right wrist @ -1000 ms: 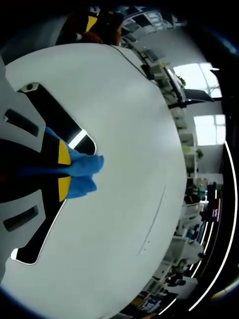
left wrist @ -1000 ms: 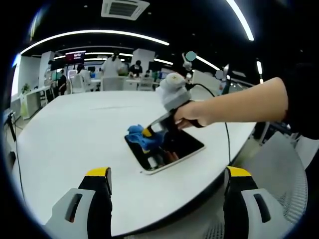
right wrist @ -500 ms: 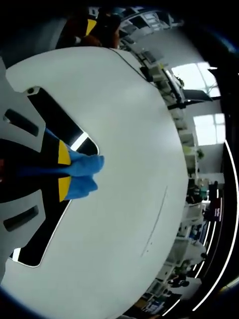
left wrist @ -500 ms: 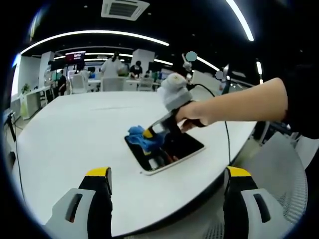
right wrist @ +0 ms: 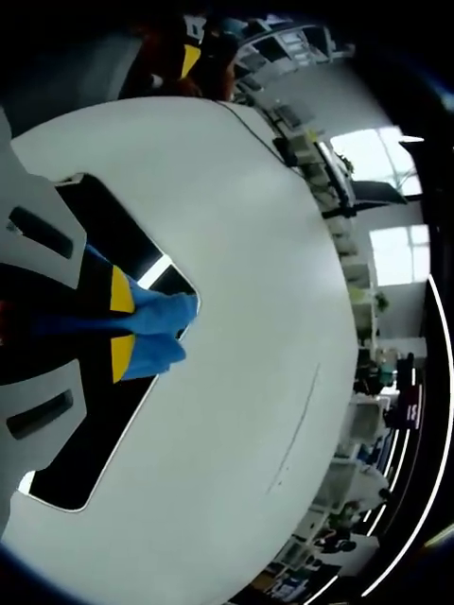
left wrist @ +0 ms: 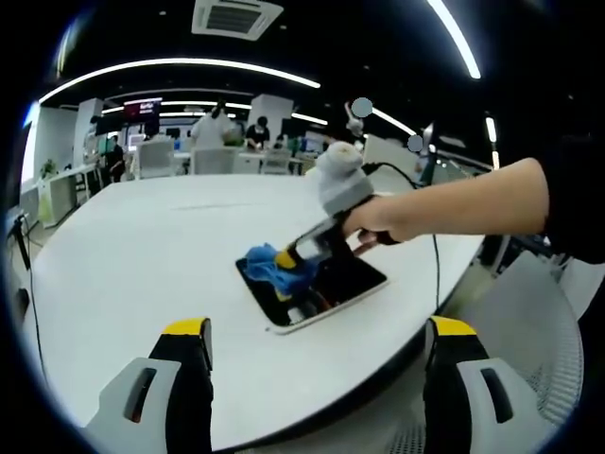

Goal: Wipe the mirror surface with the cleaning cloth until all visible marks leave the cleaned area.

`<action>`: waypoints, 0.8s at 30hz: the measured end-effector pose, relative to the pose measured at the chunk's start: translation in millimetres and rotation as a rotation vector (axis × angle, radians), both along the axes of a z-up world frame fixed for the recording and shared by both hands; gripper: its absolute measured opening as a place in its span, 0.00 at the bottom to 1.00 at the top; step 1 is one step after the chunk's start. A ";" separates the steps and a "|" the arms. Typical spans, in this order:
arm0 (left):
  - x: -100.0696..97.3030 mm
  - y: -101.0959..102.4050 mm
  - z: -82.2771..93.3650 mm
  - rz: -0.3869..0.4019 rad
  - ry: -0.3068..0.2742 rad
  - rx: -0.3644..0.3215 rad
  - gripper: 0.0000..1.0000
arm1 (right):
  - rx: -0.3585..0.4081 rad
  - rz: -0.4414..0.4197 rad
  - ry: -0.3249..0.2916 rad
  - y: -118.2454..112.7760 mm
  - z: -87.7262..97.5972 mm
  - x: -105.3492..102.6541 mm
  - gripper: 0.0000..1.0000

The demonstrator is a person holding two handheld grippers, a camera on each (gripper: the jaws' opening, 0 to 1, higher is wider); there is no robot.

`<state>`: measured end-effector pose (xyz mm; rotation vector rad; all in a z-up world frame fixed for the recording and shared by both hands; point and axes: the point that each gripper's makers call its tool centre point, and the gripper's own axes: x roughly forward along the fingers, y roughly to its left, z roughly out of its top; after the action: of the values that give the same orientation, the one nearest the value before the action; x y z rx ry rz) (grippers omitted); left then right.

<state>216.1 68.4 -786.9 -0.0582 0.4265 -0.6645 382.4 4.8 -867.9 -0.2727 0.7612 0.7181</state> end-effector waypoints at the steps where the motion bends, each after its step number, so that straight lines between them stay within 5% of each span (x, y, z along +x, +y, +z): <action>1: 0.1 -0.1 0.1 0.000 -0.001 -0.001 0.93 | 0.004 0.005 -0.001 0.0 0.0 -3.2 0.00; 24: 0.2 -1.9 2.7 -0.010 -0.011 -0.013 0.91 | 0.024 0.049 -0.029 -0.7 -0.6 -39.2 0.00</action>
<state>216.2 66.5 -784.2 -0.0647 0.4122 -0.6771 343.2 4.2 -868.5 -0.2802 0.7200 0.7677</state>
